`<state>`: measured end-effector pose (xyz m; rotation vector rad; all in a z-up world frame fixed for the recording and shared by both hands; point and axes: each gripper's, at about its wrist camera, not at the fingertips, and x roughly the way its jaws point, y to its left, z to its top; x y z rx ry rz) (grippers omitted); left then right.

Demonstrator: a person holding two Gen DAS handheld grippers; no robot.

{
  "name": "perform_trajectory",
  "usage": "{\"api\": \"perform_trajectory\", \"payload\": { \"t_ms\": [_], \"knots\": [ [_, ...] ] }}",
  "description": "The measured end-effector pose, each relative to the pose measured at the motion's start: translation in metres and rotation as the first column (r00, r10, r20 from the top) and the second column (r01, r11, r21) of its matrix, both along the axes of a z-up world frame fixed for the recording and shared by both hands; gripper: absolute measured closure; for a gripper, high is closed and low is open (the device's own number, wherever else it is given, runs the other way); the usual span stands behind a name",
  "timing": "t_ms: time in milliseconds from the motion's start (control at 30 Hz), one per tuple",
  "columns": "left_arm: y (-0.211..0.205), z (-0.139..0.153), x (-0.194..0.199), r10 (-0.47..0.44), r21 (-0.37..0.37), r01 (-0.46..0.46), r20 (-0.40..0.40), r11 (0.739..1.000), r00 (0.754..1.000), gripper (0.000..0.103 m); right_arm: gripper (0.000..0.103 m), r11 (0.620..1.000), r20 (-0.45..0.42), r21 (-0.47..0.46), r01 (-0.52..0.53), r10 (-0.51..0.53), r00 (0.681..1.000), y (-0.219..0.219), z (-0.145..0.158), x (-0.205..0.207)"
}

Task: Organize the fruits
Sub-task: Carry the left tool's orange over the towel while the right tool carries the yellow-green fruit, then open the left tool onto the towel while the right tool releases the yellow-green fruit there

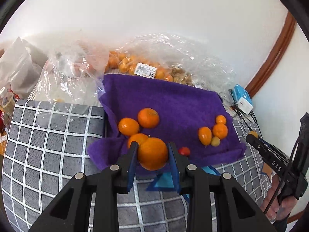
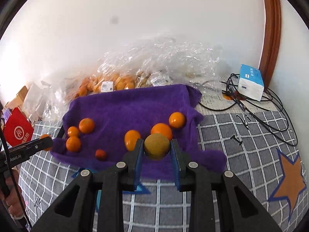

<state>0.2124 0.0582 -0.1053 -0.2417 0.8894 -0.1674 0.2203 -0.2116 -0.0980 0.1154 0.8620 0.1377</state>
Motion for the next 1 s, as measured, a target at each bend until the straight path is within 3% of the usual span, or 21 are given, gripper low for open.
{"api": "perform_trajectory", "payload": {
  "t_ms": [167, 567, 700, 900, 1000],
  "knots": [
    [0.008, -0.013, 0.014, 0.018, -0.032, -0.019, -0.037, 0.999, 0.999, 0.074, 0.076, 1.0, -0.007, -0.005, -0.021, 0.021, 1.0, 0.002, -0.011, 0.018],
    [-0.022, -0.027, 0.046, -0.037, -0.04, 0.034, -0.074, 0.999, 0.997, 0.073, 0.076, 0.994, -0.042, 0.03, -0.105, 0.106, 0.993, 0.01, -0.038, 0.083],
    [-0.028, -0.039, 0.054, -0.044, -0.026, 0.042, -0.098, 0.999, 0.994, 0.074, 0.076, 0.991, -0.069, 0.008, -0.133, 0.134, 0.989, 0.017, -0.05, 0.094],
    [-0.041, -0.043, 0.058, -0.07, 0.03, 0.072, -0.072, 0.997, 0.995, 0.073, 0.076, 0.99, -0.096, -0.036, -0.14, 0.136, 0.986, 0.023, -0.063, 0.103],
    [-0.043, -0.051, 0.062, -0.083, 0.017, 0.085, -0.096, 0.996, 0.992, 0.073, 0.076, 0.991, -0.102, -0.033, -0.132, 0.128, 0.987, 0.019, -0.065, 0.105]
  ]
}}
